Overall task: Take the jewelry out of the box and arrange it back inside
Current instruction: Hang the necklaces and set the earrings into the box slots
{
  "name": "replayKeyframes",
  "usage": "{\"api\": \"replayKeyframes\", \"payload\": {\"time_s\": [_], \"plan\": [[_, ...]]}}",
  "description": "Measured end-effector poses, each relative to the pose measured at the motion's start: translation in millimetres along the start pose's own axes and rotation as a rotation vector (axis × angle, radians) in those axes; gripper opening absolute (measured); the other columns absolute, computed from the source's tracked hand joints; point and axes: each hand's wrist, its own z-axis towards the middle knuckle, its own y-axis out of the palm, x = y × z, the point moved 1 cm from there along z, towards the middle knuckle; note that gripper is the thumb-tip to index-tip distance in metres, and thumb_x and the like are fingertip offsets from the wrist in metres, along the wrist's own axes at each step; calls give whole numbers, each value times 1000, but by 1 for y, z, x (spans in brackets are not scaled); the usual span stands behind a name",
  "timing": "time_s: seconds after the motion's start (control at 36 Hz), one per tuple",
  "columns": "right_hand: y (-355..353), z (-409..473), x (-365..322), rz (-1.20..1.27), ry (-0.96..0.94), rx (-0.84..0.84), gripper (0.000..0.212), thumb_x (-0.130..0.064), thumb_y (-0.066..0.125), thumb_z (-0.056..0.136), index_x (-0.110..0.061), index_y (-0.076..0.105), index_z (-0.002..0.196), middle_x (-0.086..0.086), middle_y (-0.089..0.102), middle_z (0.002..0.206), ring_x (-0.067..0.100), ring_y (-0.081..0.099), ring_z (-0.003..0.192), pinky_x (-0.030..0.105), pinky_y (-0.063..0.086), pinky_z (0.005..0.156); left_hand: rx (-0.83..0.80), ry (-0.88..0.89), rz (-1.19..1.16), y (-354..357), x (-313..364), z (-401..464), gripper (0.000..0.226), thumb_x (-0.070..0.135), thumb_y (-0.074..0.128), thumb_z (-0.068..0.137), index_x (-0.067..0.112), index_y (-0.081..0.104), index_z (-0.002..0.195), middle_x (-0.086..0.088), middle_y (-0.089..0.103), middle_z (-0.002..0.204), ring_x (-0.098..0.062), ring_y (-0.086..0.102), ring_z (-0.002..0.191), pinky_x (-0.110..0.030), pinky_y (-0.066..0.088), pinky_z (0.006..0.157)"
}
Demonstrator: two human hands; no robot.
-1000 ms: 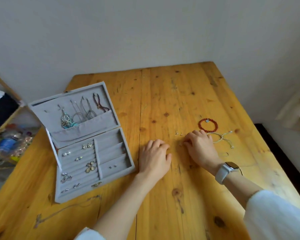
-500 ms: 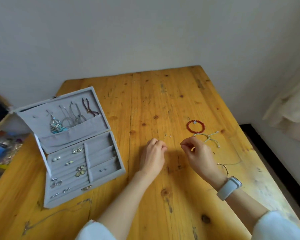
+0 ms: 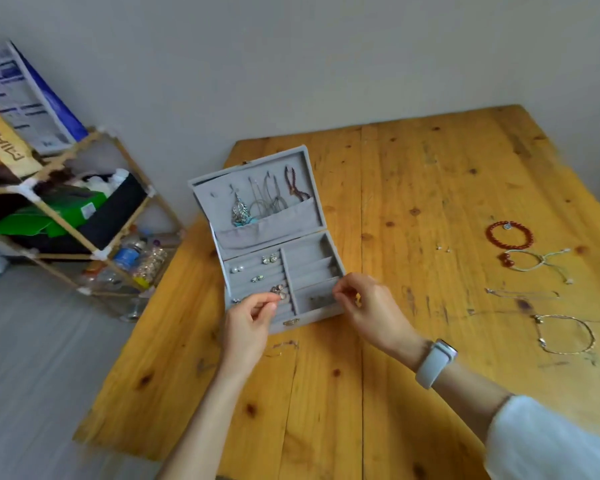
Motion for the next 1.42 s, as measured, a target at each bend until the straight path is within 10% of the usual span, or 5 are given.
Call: {"api": "replayKeyframes", "payload": {"time_s": [0.25, 0.58, 1.11, 1.42], "plan": [[21, 4, -8, -54, -13, -13, 13, -7, 57, 84, -20, 60, 83, -12, 53, 78, 20, 54, 83, 40, 44, 79, -168, -31, 238, -23, -6, 19, 12, 3, 66, 80, 14, 67, 75, 9, 62, 69, 1, 55, 67, -3, 38, 58], [21, 3, -4, -64, 26, -20, 10, -8, 55, 88, -14, 62, 89, -9, 56, 83, 13, 50, 82, 25, 40, 76, -409, -70, 547, -20, -3, 39, 4, 23, 67, 83, 25, 71, 83, 18, 49, 66, -13, 49, 80, -30, 40, 83], [52, 31, -33, -54, 79, -242, 17, -7, 57, 85, -10, 68, 97, 7, 70, 99, 24, 62, 96, 37, 45, 90, 26, 269, 681, -25, -27, 2, 13, 22, 64, 81, 24, 70, 92, 6, 55, 95, -17, 46, 99, -29, 22, 76], [63, 52, -39, -322, 49, -384, 16, -15, 60, 79, -20, 73, 87, 12, 66, 98, 33, 53, 100, 36, 46, 83, 50, 308, 820, -15, -55, -29, 47, 33, 57, 75, 15, 60, 119, 0, 53, 133, -23, 35, 128, -47, 40, 91]]}}
